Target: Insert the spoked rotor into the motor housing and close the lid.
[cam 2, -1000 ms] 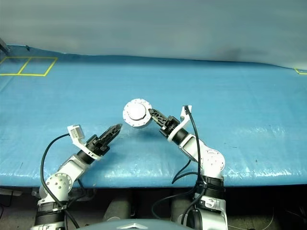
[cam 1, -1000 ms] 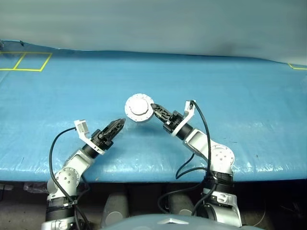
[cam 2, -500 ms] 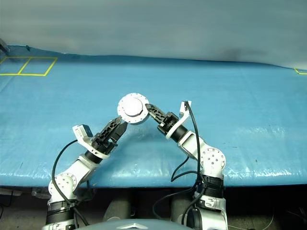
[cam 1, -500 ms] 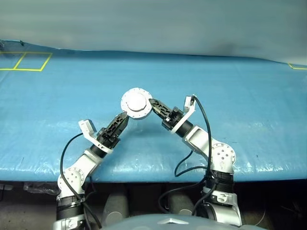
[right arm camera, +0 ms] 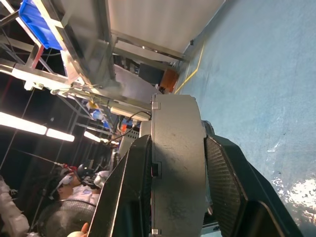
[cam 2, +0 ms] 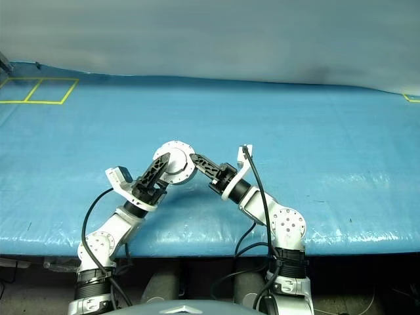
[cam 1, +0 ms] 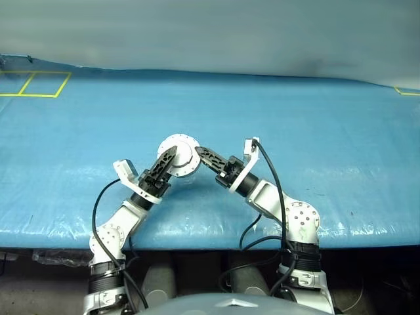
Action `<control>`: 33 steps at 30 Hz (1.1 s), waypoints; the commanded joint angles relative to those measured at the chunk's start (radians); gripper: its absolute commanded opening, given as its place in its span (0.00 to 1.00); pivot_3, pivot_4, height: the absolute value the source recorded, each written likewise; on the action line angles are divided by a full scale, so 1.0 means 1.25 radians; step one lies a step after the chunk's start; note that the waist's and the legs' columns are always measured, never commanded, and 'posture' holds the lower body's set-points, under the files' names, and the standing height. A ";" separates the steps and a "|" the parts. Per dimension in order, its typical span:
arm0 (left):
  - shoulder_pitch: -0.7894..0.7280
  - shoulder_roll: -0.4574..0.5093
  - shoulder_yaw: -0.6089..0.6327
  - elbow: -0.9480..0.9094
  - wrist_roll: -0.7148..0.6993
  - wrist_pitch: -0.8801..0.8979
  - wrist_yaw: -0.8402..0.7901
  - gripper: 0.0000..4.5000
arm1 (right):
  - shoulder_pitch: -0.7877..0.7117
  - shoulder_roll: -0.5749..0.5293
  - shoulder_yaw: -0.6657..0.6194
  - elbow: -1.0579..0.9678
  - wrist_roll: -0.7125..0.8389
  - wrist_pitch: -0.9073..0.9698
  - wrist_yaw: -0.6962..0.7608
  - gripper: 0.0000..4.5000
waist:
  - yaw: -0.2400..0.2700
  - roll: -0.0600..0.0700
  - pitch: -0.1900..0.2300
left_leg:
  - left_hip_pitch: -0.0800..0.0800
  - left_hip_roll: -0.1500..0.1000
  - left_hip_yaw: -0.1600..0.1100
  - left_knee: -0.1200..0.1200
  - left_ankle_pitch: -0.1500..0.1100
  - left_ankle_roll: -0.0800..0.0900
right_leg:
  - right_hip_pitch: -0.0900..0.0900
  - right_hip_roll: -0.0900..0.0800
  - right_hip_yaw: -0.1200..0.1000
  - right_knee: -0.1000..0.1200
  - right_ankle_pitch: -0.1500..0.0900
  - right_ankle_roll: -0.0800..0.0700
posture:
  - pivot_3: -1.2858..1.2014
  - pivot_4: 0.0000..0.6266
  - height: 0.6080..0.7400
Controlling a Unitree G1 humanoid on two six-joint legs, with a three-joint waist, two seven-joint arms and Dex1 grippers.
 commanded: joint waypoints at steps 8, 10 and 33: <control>0.028 -0.008 -0.021 -0.023 0.013 0.006 -0.014 0.56 | 0.016 0.004 0.048 -0.059 -0.005 -0.037 0.038 0.28 | 0.000 0.000 0.000 | 0.000 0.000 0.000 0.000 0.000 0.000 | 0.000 0.000 0.000 0.000 0.000 0.000 | 0.52 0.24 1.00; 0.028 -0.008 -0.019 -0.027 0.007 0.010 -0.010 0.56 | 0.020 -0.004 0.060 -0.065 -0.031 -0.050 0.059 0.28 | 0.000 0.000 0.000 | 0.000 0.000 0.000 0.000 0.000 0.000 | 0.000 0.000 0.000 0.000 0.000 0.000 | 0.52 0.24 1.00; -0.055 -0.097 0.148 0.015 0.179 -0.367 0.258 0.56 | 0.030 -0.051 0.144 -0.017 -0.446 -0.308 0.088 0.72 | 0.004 -0.001 0.000 | 0.000 0.000 -0.001 0.000 0.000 0.000 | 0.000 0.002 0.000 -0.001 0.000 0.000 | 0.52 0.24 1.00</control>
